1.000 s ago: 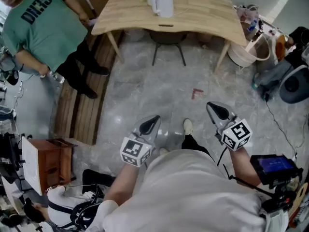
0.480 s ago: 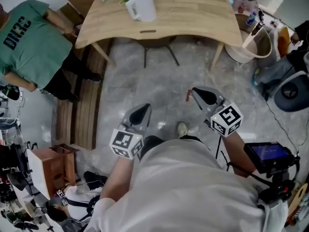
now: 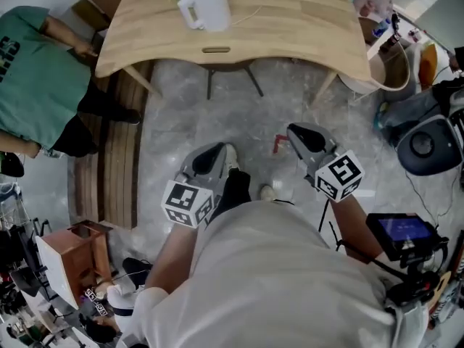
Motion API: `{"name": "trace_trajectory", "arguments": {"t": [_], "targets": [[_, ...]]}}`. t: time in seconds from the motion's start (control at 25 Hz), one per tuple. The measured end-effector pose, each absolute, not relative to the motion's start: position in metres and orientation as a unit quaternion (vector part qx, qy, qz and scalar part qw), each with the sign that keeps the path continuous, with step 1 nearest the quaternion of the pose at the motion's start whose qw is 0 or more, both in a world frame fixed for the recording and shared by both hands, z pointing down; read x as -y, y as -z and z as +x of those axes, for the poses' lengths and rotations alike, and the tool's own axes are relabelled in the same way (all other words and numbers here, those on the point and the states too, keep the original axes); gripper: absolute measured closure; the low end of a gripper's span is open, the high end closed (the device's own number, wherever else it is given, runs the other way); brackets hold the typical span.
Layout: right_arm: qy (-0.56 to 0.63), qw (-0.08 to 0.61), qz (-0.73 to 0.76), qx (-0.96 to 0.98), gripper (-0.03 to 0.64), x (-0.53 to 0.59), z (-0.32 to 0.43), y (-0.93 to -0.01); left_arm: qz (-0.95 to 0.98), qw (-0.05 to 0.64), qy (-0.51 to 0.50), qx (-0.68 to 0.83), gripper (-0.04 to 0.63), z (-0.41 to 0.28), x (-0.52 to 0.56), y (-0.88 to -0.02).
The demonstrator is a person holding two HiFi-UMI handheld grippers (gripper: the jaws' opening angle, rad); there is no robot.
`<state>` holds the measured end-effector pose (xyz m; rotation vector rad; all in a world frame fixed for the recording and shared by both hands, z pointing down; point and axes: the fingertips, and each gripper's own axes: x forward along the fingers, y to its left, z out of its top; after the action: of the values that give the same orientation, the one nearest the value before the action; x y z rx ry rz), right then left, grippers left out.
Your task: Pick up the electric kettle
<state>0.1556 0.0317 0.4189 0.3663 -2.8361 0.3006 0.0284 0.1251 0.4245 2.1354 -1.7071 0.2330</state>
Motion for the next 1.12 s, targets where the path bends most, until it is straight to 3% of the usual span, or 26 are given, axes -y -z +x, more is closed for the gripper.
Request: {"name": "trace_trajectory", "arguments": {"t": [0.16, 0.28, 0.6, 1.12], "targets": [[-0.103, 0.142, 0.144, 0.974, 0.526, -0.007, 0.114, -0.416, 0.769, 0.197, -0.084, 0.602, 0.588, -0.016, -0.083, -0.433], [-0.077, 0.148, 0.167, 0.972, 0.506, 0.023, 0.083, -0.401, 0.774, 0.19, -0.089, 0.598, 0.584, -0.051, -0.042, -0.43], [-0.071, 0.141, 0.219, 0.963, 0.499, 0.093, 0.023, -0.391, 0.73, 0.168, -0.126, 0.651, 0.494, -0.159, 0.061, -0.45], [-0.077, 0.164, 0.164, 0.97, 0.499, 0.273, 0.01, -0.407, 0.559, 0.157, -0.189, 0.792, 0.407, -0.278, 0.234, -0.486]]}}
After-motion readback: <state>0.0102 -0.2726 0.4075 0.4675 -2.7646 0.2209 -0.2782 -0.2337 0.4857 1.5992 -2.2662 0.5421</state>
